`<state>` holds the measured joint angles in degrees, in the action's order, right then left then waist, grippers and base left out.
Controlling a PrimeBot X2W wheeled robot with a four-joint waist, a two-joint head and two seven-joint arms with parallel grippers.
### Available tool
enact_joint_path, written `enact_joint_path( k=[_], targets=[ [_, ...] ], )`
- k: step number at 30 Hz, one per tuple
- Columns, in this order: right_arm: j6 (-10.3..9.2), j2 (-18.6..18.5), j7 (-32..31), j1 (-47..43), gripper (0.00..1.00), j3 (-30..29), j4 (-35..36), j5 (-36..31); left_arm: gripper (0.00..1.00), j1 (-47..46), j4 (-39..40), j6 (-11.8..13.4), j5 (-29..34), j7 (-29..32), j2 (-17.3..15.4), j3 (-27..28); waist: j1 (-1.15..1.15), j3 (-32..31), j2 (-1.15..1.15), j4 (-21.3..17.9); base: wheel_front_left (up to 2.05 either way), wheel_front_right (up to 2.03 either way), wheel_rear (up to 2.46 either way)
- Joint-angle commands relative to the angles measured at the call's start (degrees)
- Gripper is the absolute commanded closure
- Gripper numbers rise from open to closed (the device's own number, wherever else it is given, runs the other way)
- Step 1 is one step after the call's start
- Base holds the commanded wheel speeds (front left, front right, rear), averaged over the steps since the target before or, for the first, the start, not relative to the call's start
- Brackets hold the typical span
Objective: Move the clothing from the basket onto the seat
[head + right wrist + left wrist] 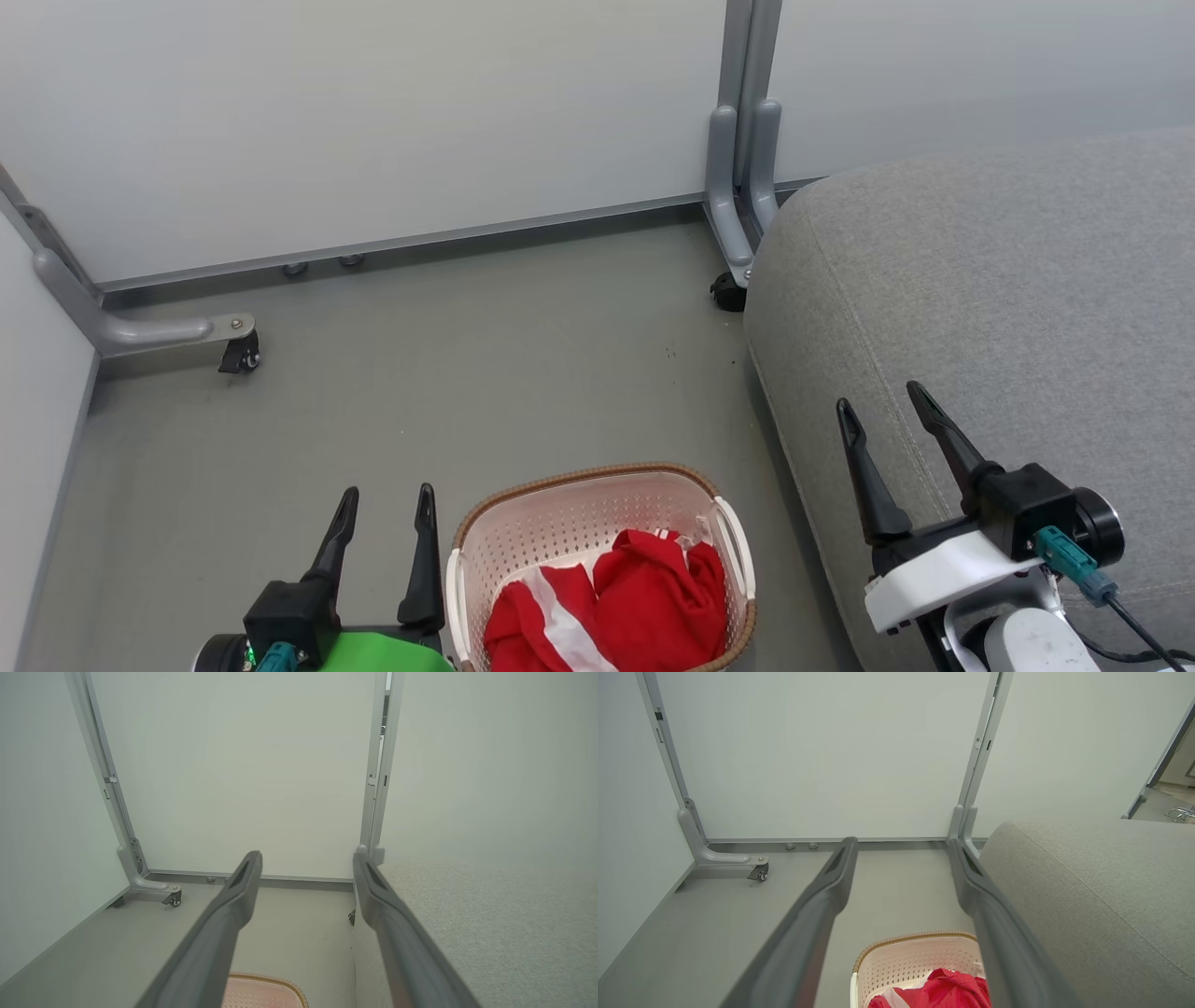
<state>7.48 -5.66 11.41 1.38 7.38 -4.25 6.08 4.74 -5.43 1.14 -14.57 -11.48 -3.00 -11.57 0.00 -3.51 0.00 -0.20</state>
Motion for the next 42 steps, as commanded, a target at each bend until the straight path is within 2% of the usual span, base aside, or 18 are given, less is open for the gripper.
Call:
enact_joint_path(
  k=[1, 7, 15, 20, 24, 32, 42],
  targets=[
    [0.01, 0.11, 0.54, -0.54, 0.0, 0.1, 0.2, -1.36, 0.0, 0.28, 0.52, 0.46, 1.17, -0.44, -0.54, -0.42, 0.0, -0.05, 0.0, -0.01, 0.0, 0.0, 0.0],
    [0.02, 0.64, 1.32, -0.87, 0.0, -0.37, 0.39, -2.24, 0.0, 0.83, 2.03, 1.14, 3.13, -1.24, -0.43, -0.67, 0.0, -0.28, 0.0, 0.0, 0.0, 0.0, 0.0],
    [0.01, 2.13, 2.13, -2.16, 0.0, -1.56, -1.31, 2.03, 0.0, 2.3, 2.95, -3.22, 1.25, -2.08, 0.04, 1.53, 0.0, -0.64, 0.0, 0.14, 0.0, 0.0, 0.0],
    [0.01, 2.41, 2.7, -2.37, 0.0, -1.27, -1.95, 3.57, 0.0, 3.05, 2.53, -4.27, -3.23, -2.64, 0.09, 2.97, 0.0, -0.9, 0.0, 0.18, 0.0, 0.0, 0.0],
    [0.01, 2.5, 3.13, -2.6, 0.0, -0.91, -3.18, 4.85, 0.0, 3.32, 1.94, -5.1, -3.42, -2.99, 0.08, 3.06, 0.0, -1.1, 0.0, 0.14, 0.0, 0.0, 0.0],
    [0.01, 2.61, 3.96, -2.39, 0.0, 0.12, -4.79, 3.79, 0.0, 3.61, 0.06, -5.83, -1.65, -3.94, 0.04, 1.94, 0.0, -1.34, 0.0, -0.01, 0.0, 0.0, 0.0],
    [0.01, 2.65, 3.83, -2.57, 0.0, 0.28, -5.61, 4.39, 0.0, 3.81, -0.18, -6.07, -2.57, -3.69, 0.06, 2.9, 0.0, -1.62, 0.0, 0.19, 0.0, 0.0, 0.0]
  ],
)
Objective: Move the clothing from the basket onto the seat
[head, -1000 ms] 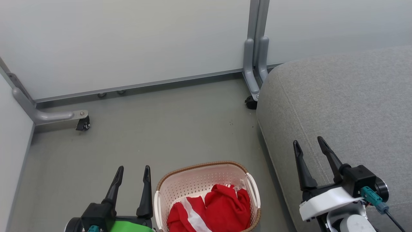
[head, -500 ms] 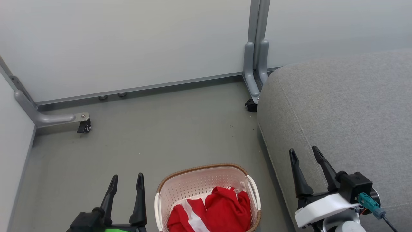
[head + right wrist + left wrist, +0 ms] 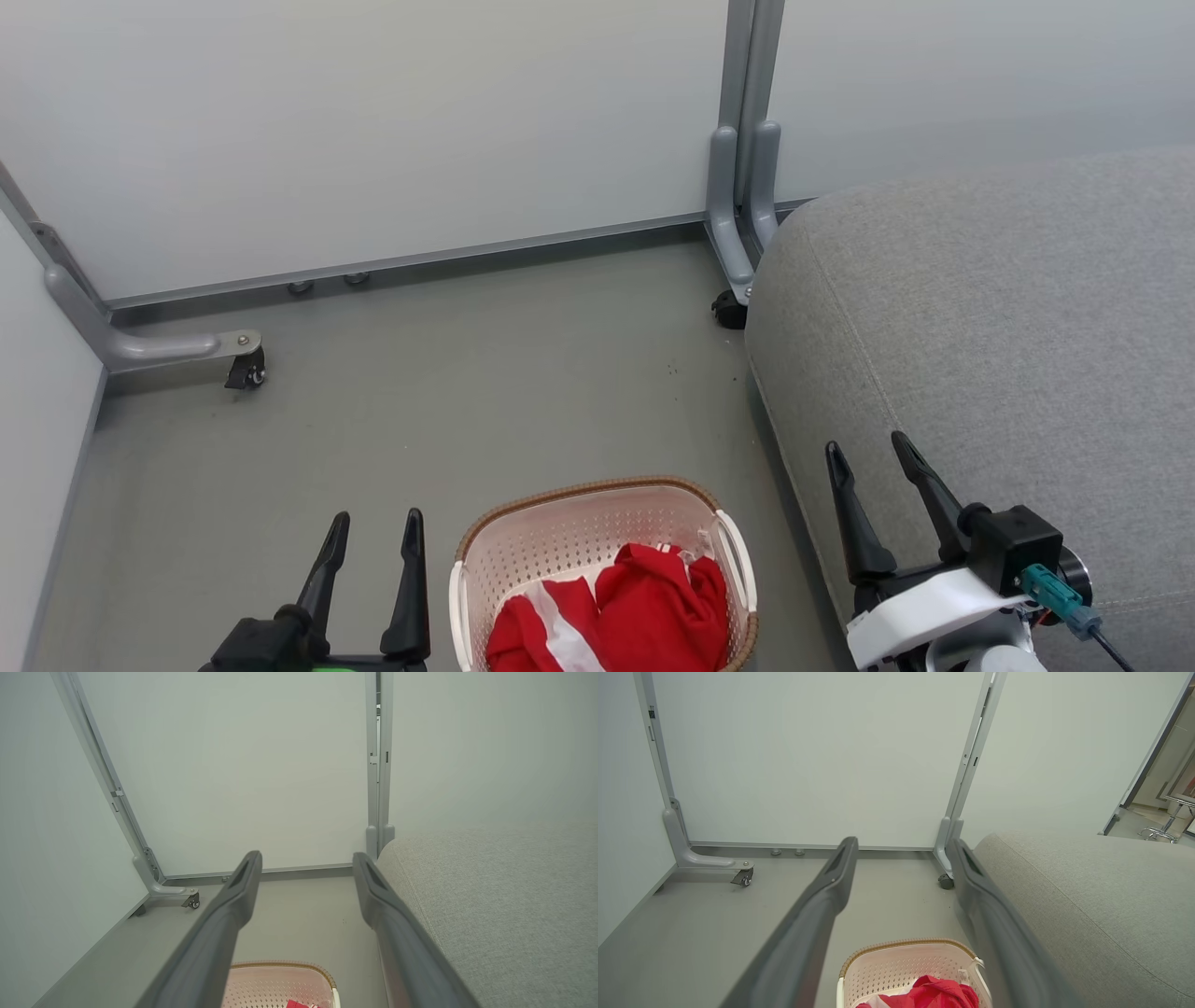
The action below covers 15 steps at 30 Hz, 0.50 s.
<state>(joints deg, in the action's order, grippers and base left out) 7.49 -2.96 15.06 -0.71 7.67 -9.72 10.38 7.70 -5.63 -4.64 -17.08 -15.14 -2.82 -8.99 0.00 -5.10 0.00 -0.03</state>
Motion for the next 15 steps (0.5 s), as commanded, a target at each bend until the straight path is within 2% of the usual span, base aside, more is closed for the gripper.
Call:
enact_joint_path(
  k=[1, 15],
  targets=[
    [0.0, -0.05, 0.18, -0.46, 0.0, 0.03, -0.2, 0.2, 0.0, 0.88, 0.04, -0.28, -0.16, -0.02, -0.13, 0.34, 0.0, -0.05, 0.0, 0.02, 0.0, 0.0, 0.0],
    [0.0, -0.91, 0.18, 0.2, 0.0, -0.35, 0.28, 0.51, 0.0, 0.86, -0.26, -0.47, -0.21, -0.02, -0.13, -0.19, 0.0, 1.07, 0.0, -1.52, 0.0, 0.0, 0.0]
  ],
)
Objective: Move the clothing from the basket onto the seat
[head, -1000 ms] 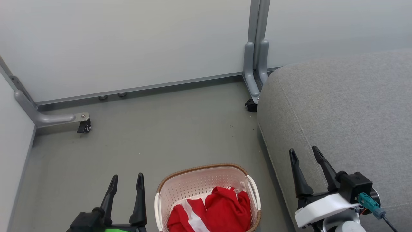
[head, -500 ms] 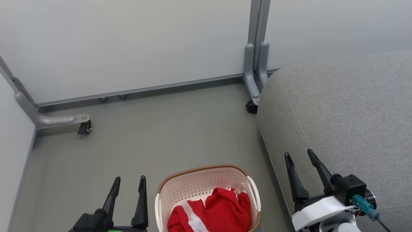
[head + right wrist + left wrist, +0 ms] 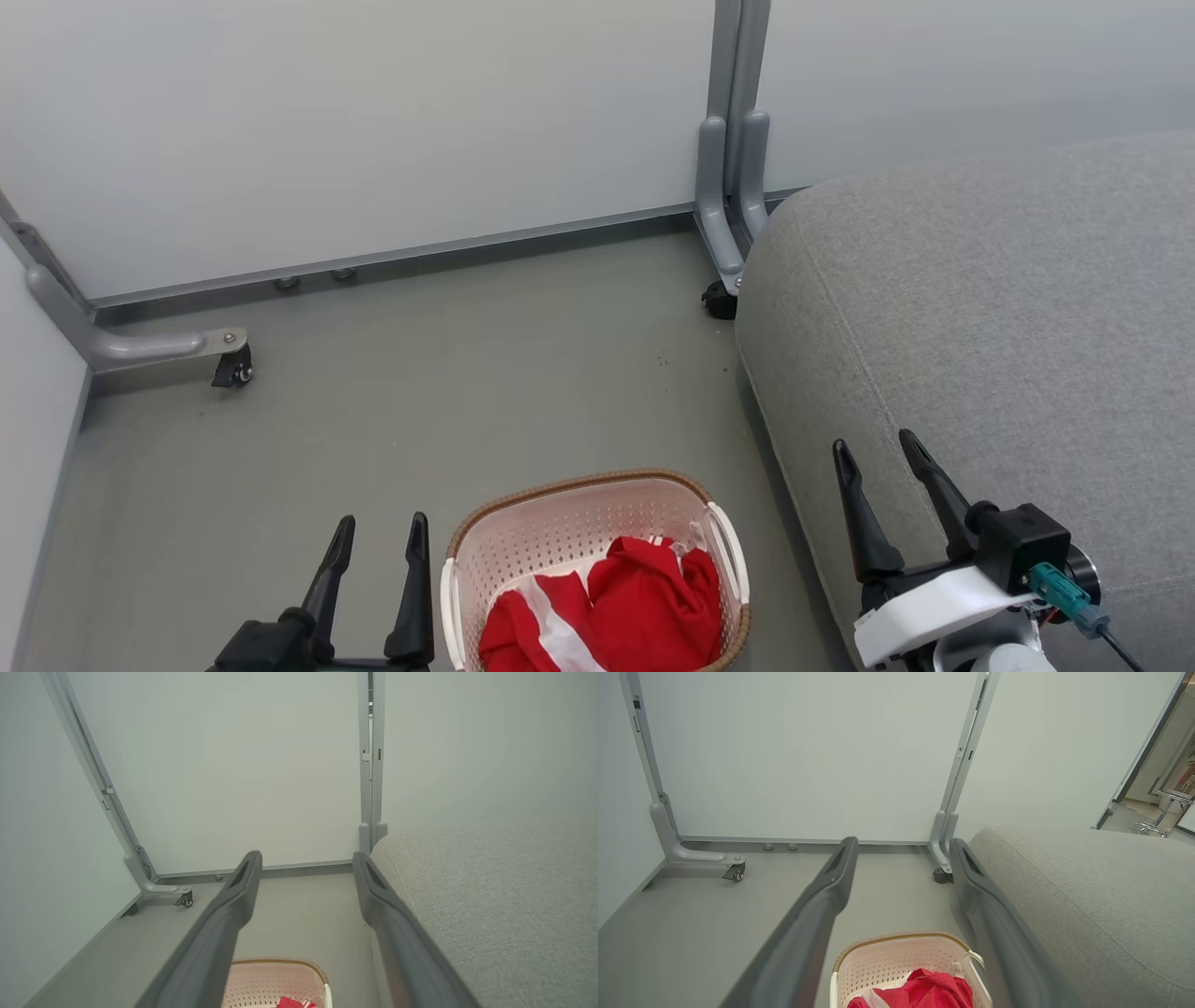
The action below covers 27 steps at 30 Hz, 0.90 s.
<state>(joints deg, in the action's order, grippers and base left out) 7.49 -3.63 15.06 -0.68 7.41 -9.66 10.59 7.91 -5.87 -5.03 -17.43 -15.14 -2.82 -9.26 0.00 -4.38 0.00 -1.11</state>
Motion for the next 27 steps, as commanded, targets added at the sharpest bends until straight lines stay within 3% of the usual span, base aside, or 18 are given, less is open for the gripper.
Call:
enact_joint_path(
  k=[1, 8, 15, 20, 24, 27],
  targets=[
    [0.0, -0.28, 0.18, 0.18, 0.0, -0.05, 0.24, 0.31, 0.0, 0.59, -0.03, -0.11, 0.2, -0.02, -0.13, 0.0, 0.0, 0.52, 0.0, -0.64, 0.0, 0.0, 0.0],
    [0.0, -0.61, 0.18, 0.3, 0.0, -0.48, -0.29, 0.06, 0.0, -1.29, -1.54, 0.65, 2.18, 0.0, -0.13, -1.51, 0.0, 3.02, 0.0, -1.8, 0.0, 0.0, 0.0],
    [0.0, -1.61, 0.17, 2.86, 0.0, -0.87, 1.11, 0.0, 0.0, -6.91, -10.86, 2.36, 6.47, 0.01, -0.14, -6.67, 0.0, 11.22, 0.0, -3.5, 0.0, 0.0, 0.0],
    [0.0, -2.43, 0.18, 6.78, 0.0, -1.12, 2.83, 0.73, 0.0, -16.84, -22.01, 2.32, 10.87, 0.01, -0.16, -11.39, 0.0, 21.32, 0.0, -4.27, 0.0, 0.0, 0.0],
    [0.0, -3.04, 0.18, 10.35, 0.0, 0.06, 3.72, 1.47, 0.0, -28.33, -37.79, 3.04, 18.34, 0.0, -0.94, -16.75, 0.0, 29.67, 0.0, -5.65, 0.0, 0.0, 0.0],
    [0.0, -2.85, 0.18, 12.23, 0.0, 0.96, 3.98, 1.59, 0.0, -35.44, -47.2, 2.55, 18.99, 0.0, -0.58, -17.84, 0.0, 33.96, 0.0, -6.93, 0.0, 0.0, 0.0]
  ],
)
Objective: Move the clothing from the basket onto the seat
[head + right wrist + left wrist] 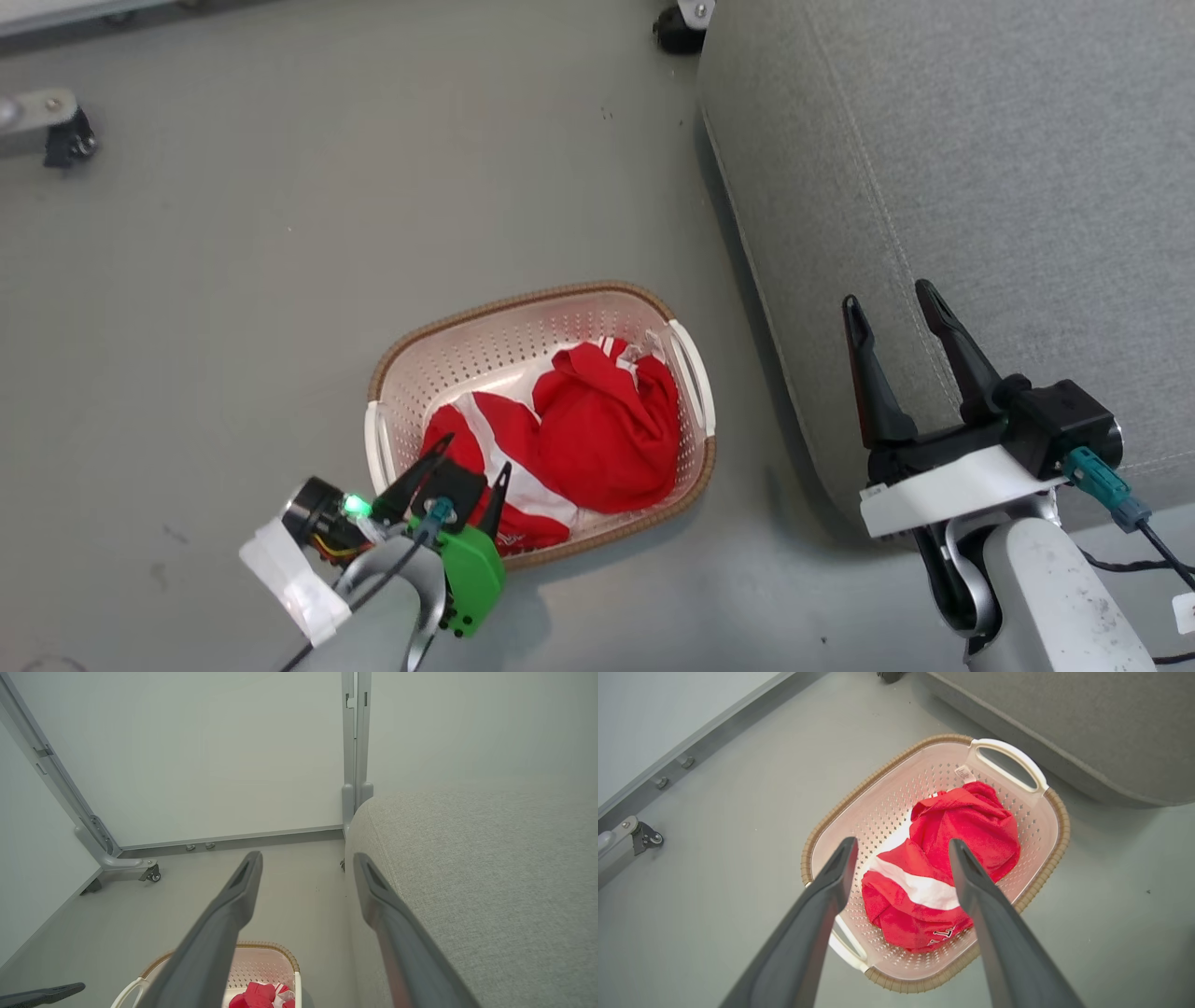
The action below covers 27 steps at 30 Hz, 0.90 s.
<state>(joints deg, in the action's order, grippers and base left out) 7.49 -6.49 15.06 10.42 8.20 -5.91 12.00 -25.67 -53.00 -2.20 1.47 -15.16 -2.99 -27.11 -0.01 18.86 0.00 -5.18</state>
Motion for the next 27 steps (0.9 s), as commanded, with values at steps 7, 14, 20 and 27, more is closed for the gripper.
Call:
enact_joint_path(
  k=[7, 14, 20, 27],
  targets=[
    [0.0, 1.46, 0.18, 4.13, 0.0, 1.22, 0.15, 0.9, 0.0, -13.61, -13.84, -2.36, 4.83, 1.75, -0.25, -6.18, 0.01, 16.84, 0.0, -5.44, 0.0, 0.0, 0.0],
    [0.0, 2.61, 0.18, 5.96, 0.0, 3.56, -0.07, 1.35, 0.0, -19.5, -18.96, -3.77, 5.71, 3.97, -0.68, -8.37, 0.01, 20.52, 0.0, -7.67, 0.0, 0.0, 0.0],
    [-0.01, 2.75, 0.18, 7.43, 0.0, 5.66, 0.03, 0.33, 0.0, -22.0, -20.19, -4.2, 5.72, 6.21, -2.36, -9.46, 0.01, 23.2, 0.0, -9.28, 0.0, 0.0, 0.0],
    [-0.01, 3.22, 0.18, 9.17, 0.0, 8.41, 0.28, 0.96, 0.0, -24.41, -20.64, -3.2, 5.75, 8.93, -5.02, -10.17, 0.01, 26.4, 0.0, -11.84, 0.0, 0.0, 0.0]
  ],
)
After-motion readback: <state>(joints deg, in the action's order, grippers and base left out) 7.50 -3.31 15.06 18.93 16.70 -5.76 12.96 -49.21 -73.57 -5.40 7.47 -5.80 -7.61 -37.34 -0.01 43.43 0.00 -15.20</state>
